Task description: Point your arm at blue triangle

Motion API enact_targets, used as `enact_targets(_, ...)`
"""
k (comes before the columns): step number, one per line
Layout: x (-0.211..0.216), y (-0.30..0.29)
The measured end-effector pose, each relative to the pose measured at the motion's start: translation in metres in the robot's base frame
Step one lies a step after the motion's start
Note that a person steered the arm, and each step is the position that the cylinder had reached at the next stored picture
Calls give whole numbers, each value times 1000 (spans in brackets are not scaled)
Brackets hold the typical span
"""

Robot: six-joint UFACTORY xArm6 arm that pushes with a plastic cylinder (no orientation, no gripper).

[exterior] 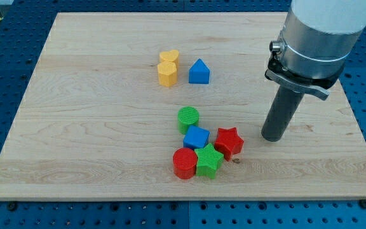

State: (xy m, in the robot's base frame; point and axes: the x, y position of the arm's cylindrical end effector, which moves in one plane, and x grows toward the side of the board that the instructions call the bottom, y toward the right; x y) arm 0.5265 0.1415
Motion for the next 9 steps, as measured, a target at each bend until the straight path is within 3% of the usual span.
enact_targets(9,9,1)
